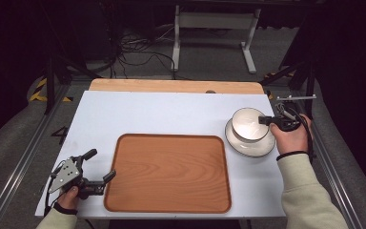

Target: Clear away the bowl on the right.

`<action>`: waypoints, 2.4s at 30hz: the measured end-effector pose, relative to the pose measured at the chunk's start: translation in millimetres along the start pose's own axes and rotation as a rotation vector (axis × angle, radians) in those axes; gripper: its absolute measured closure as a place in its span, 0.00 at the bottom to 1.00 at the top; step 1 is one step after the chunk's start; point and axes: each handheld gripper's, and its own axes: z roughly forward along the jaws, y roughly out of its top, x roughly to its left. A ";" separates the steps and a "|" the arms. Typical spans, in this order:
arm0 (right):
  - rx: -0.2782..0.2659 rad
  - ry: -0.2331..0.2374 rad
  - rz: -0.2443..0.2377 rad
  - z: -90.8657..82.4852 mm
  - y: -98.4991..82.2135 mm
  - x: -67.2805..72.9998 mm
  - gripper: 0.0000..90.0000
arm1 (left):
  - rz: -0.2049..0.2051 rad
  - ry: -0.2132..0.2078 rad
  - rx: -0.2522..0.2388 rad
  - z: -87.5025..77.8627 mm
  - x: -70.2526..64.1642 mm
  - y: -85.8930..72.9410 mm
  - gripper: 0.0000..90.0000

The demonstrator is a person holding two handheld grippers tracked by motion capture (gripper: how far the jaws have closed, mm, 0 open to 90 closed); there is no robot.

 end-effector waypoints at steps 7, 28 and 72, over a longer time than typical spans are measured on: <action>0.011 0.035 -0.044 1.1 3.7 23.5 0.91 | -0.001 0.001 -0.002 0.1 -0.2 -0.1 0.00; 0.037 0.183 -0.154 -0.6 9.9 92.6 0.91 | 0.002 0.002 -0.005 0.3 -0.4 -0.2 0.00; 0.125 0.350 -0.229 25.6 6.4 211.5 0.90 | 0.008 0.000 -0.008 0.1 -0.8 -0.3 0.00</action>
